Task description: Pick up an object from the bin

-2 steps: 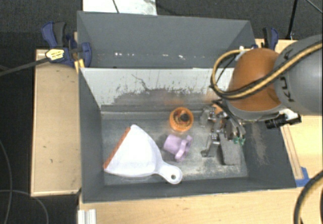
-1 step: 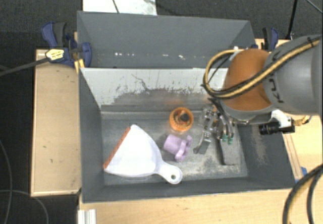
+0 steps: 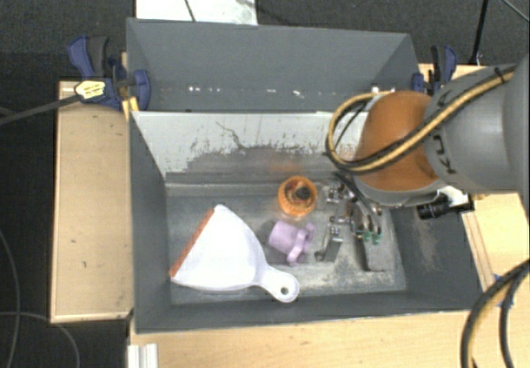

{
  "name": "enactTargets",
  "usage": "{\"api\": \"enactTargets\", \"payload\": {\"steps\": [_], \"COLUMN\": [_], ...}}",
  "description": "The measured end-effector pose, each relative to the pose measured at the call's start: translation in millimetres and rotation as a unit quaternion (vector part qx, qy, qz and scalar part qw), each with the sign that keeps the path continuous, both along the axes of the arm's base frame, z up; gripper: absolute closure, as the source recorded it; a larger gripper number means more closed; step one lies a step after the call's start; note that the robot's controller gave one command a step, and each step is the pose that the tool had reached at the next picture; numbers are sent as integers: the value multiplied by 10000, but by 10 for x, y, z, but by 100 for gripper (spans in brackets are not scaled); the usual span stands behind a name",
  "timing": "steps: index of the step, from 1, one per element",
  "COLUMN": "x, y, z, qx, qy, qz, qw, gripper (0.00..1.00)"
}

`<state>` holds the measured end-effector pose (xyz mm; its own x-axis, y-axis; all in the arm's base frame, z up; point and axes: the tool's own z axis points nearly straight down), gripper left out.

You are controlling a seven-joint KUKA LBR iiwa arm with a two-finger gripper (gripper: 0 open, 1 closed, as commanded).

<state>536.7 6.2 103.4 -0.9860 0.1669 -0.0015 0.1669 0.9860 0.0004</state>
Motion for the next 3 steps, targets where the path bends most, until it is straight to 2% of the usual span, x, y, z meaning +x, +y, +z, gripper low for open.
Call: {"api": "enactTargets", "payload": {"steps": [1, 2, 3], "x": [2, -65, -102], "y": [76, 161, 382], "z": [-104, -146, -320], "qx": [3, 4, 10], "qy": [9, 13, 11], "qz": [-810, -1771, -1414], "qw": [9967, 9842, 9900], "gripper": [0, 0, 100]}}
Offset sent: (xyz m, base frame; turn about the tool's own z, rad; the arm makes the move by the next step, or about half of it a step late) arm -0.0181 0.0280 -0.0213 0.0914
